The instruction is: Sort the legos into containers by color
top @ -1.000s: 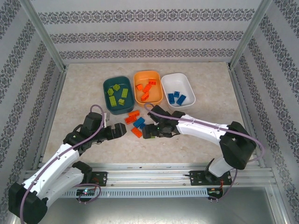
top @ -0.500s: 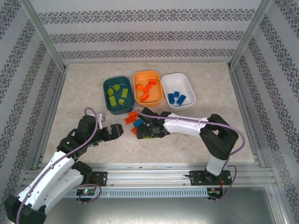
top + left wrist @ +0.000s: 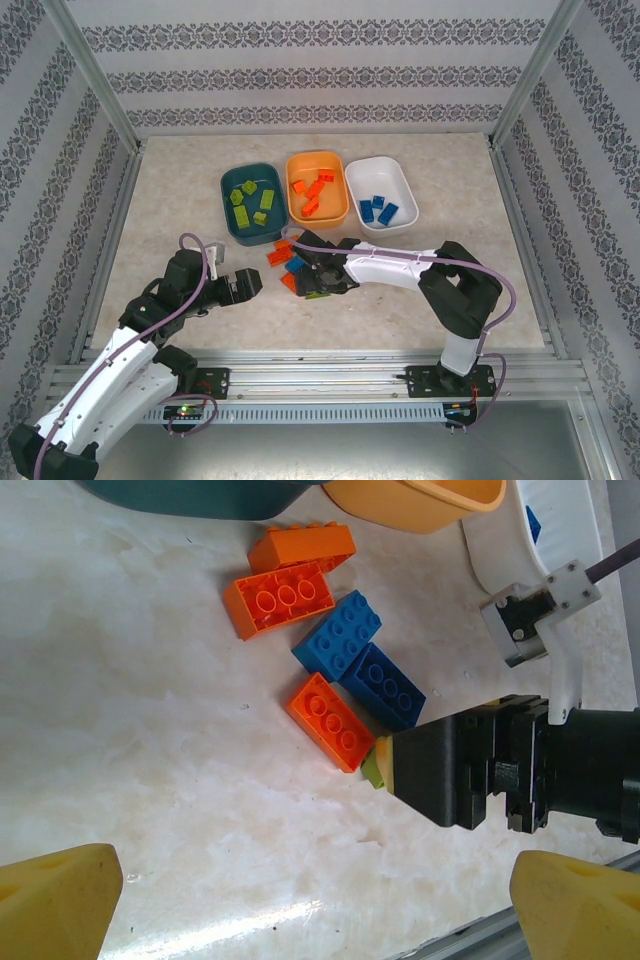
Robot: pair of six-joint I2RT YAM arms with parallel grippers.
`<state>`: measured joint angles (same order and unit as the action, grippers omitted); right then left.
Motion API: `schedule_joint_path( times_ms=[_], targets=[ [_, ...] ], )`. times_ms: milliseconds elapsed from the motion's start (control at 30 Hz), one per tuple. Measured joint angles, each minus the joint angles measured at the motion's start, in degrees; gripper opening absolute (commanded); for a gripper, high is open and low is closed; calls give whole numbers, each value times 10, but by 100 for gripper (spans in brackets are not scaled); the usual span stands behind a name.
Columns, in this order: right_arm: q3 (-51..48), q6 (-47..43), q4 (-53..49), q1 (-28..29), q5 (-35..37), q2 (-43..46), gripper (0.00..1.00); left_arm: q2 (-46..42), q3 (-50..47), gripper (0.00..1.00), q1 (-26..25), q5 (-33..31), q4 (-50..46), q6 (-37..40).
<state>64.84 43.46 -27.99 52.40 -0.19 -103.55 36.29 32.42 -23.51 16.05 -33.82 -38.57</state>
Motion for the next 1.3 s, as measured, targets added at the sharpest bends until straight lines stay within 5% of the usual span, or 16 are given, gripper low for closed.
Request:
schedule_joint_path(
  times_ms=[567, 833, 1300],
  targets=[
    [-4, -8, -27, -13, 12, 98, 61, 0, 0, 100, 0, 0, -5, 2],
    [90, -47, -22, -69, -33, 114, 62, -19, 0, 100, 0, -2, -5, 1],
    [426, -81, 90, -126, -172, -202, 64, -37, 30, 100, 0, -11, -42, 4]
  ],
)
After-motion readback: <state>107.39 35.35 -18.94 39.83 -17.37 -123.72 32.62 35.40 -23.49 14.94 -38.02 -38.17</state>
